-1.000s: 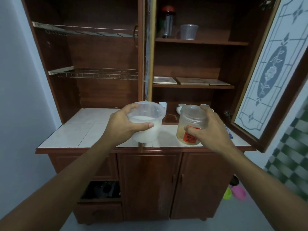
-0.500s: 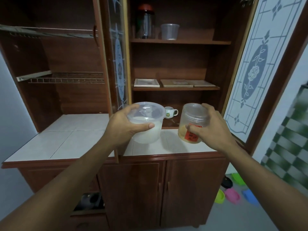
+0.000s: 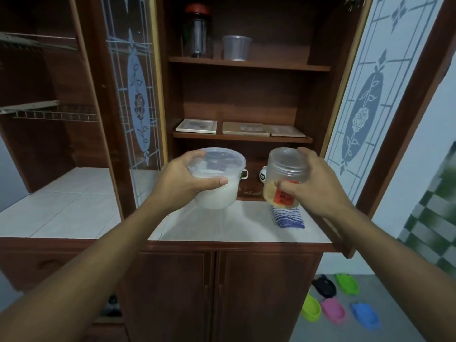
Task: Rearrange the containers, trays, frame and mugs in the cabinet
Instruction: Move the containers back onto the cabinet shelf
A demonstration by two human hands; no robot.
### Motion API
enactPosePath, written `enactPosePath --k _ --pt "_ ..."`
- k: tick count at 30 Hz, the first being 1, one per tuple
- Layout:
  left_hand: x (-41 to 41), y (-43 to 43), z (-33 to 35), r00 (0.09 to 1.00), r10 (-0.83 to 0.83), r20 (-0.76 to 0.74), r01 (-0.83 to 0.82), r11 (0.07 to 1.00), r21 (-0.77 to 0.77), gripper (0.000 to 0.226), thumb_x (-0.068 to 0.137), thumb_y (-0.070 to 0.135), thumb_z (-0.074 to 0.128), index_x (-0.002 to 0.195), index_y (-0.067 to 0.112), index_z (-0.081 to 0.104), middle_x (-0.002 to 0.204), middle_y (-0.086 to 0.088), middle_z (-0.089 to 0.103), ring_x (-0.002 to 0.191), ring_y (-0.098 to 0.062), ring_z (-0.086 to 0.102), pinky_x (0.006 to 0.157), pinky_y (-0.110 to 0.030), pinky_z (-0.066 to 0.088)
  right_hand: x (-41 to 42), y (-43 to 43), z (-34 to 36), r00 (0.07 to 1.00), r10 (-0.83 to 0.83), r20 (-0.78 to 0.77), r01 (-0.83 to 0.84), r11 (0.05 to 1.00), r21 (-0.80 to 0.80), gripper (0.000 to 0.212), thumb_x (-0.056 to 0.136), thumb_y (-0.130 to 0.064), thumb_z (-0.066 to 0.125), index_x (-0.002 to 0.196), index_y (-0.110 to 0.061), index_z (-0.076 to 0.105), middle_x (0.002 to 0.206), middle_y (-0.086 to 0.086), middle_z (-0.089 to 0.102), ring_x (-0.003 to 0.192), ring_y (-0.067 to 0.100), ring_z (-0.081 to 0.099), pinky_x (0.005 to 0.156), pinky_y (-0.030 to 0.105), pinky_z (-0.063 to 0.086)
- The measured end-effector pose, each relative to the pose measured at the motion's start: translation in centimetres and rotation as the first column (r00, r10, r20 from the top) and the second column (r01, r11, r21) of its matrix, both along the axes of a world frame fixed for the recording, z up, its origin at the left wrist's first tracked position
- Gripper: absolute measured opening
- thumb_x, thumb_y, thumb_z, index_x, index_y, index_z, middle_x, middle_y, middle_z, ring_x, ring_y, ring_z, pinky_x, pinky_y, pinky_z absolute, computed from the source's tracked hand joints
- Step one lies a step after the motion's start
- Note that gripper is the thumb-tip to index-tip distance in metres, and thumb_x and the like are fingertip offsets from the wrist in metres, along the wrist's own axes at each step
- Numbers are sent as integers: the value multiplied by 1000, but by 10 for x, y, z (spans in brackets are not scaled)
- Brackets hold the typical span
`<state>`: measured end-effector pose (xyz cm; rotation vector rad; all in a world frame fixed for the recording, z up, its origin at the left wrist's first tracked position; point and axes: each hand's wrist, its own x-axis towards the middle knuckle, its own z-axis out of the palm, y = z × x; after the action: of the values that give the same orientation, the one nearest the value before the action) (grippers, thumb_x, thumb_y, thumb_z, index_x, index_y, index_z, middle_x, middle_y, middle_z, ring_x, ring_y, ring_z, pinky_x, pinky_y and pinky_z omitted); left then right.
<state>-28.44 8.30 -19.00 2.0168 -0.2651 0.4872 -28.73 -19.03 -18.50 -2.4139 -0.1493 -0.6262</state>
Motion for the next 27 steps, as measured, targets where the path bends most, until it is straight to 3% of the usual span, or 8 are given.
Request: enactPosePath --k 3,6,12,14,19,22,25,27 --pt "20 -5 3 1000 0 4 0 1000 -1 88 52 57 85 130 32 54 118 10 60 106 -13 60 78 -35 60 13 -7 10 1000 6 17 -6 1000 -2 90 71 -46 79 145 -28 31 135 0 47 111 12 48 85 31 44" --pt "41 -8 9 1000 -6 28 6 1000 16 91 50 61 85 130 29 55 121 10 62 109 -12 60 89 -36 55 25 -12 16 999 -4 40 2 999 40 86 71 -45 79 142 -27 35 130 -3 51 109 13 52 80 28 45" --pt "74 -21 28 997 -13 77 7 997 79 81 63 49 84 134 24 54 119 12 57 106 -9 56 75 -15 46 49 -21 31 998 -54 40 53 998 30 87 76 -41 79 147 -22 33 140 3 48 106 10 45 81 27 38" --pt "85 -26 31 997 -18 81 12 997 79 79 64 48 83 134 24 54 117 12 55 105 -9 55 73 -14 46 58 -25 36 997 -55 48 54 998 19 84 78 -38 78 147 -19 33 140 3 50 104 6 41 82 27 37" --pt "115 -41 42 996 -43 73 39 998 50 86 55 57 82 131 25 56 119 9 58 109 -11 57 89 -28 53 92 -41 44 997 -64 48 63 998 30 89 76 -42 78 148 -19 31 141 5 48 118 16 49 85 28 39" --pt "139 -50 47 995 -67 70 64 997 34 93 48 65 81 130 27 57 121 10 60 112 -11 57 95 -34 52 117 -50 48 997 -49 62 46 998 39 88 77 -40 79 148 -18 32 137 2 50 105 10 46 79 22 39" --pt "165 -59 48 995 -72 72 70 997 31 107 37 79 76 130 30 56 125 8 60 115 -11 57 96 -37 52 141 -60 50 998 -32 57 30 999 24 87 77 -38 79 147 -17 33 118 -7 51 97 7 47 65 12 35" --pt "182 -64 49 995 -74 72 72 997 28 106 37 79 75 129 32 56 125 8 60 114 -12 57 95 -37 52 159 -65 52 999 -14 52 12 999 33 87 76 -40 80 146 -18 33 114 -10 50 96 8 50 66 13 38"
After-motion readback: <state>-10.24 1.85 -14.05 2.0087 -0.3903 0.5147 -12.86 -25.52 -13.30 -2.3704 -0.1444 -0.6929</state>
